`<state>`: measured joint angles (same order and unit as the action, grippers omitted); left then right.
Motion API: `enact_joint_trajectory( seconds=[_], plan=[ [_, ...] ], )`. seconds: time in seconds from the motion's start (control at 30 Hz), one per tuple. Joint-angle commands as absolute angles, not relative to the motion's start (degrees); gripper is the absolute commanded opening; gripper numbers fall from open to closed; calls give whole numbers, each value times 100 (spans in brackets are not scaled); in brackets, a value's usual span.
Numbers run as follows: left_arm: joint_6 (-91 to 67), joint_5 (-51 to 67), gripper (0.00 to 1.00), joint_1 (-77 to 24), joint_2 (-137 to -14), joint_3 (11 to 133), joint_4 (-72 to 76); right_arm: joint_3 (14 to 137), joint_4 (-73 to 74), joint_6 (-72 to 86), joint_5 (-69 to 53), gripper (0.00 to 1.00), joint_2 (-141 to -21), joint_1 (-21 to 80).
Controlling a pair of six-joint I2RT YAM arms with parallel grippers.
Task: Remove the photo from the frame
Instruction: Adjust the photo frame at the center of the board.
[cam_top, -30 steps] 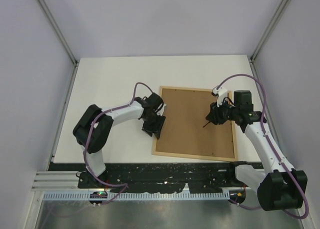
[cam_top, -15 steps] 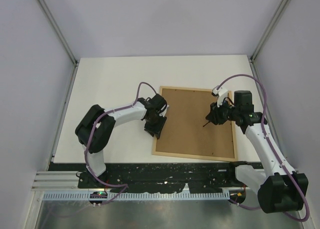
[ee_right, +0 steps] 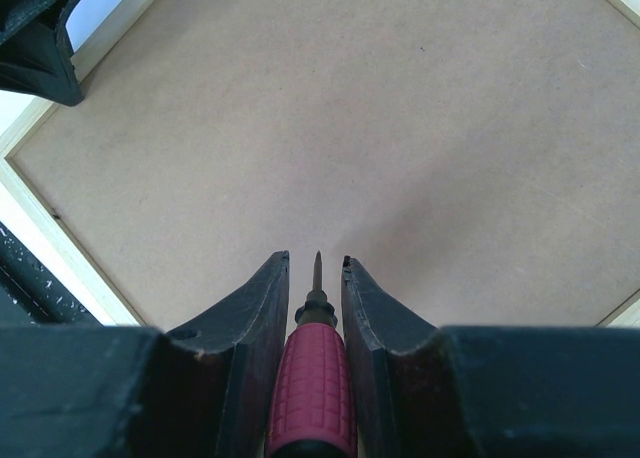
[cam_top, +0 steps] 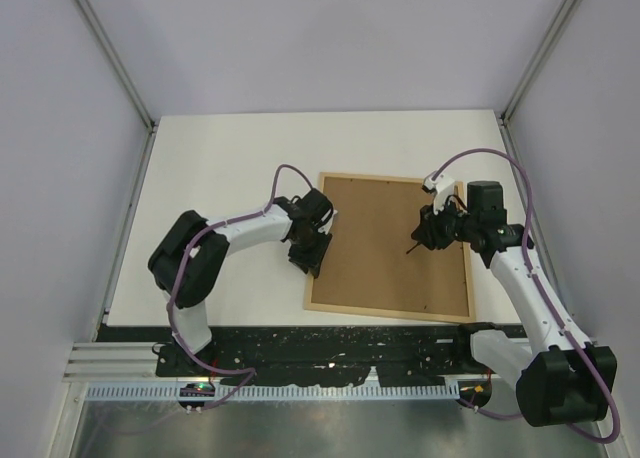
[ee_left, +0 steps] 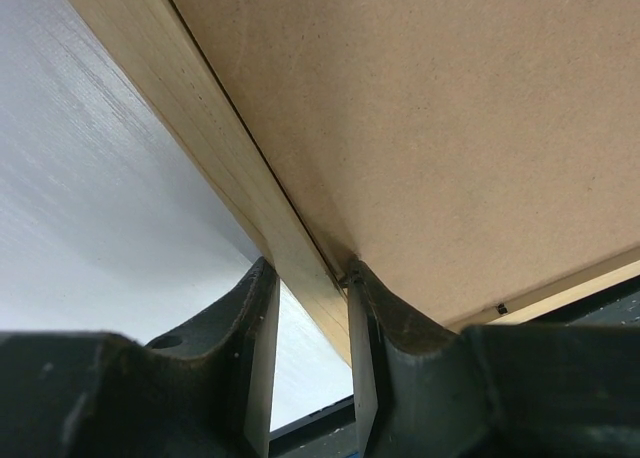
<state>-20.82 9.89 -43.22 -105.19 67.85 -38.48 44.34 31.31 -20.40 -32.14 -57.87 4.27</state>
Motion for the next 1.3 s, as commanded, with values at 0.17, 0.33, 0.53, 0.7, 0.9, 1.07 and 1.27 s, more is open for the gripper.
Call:
enact_joint_trajectory(
  seconds=[0.17, 0.33, 0.53, 0.7, 0.9, 1.07, 1.27],
  plan=[
    [-1811, 1168, 0, -4368, -10213, 6715, -3841, 4395, 2734, -2092, -2700, 8, -6116, 571],
    [-1784, 1528, 0, -4088, -9958, 6557, -3586, 4386, 2488, -2048, -2110, 8, -6713, 606],
    [-1767, 2223, 0, -3622, -9712, 6258, -3095, 4570, 2321, -1934, -1592, 8, -7355, 606],
    [-1705, 2619, 0, -3481, -9528, 6047, -2822, 4737, 2232, -1872, -1415, 8, -7725, 598],
    [-1767, 2550, 27, -3498, -9615, 6345, -3242, 4975, 2329, -1732, -1529, 8, -7761, 606],
    [-1740, 1996, 37, -3673, -9791, 6346, -3445, 4931, 2312, -1723, -1608, 8, -7673, 615],
    [-1732, 1670, 41, -3919, -10177, 6521, -3665, 4834, 2294, -1723, -1722, 8, -7603, 615]
  ],
)
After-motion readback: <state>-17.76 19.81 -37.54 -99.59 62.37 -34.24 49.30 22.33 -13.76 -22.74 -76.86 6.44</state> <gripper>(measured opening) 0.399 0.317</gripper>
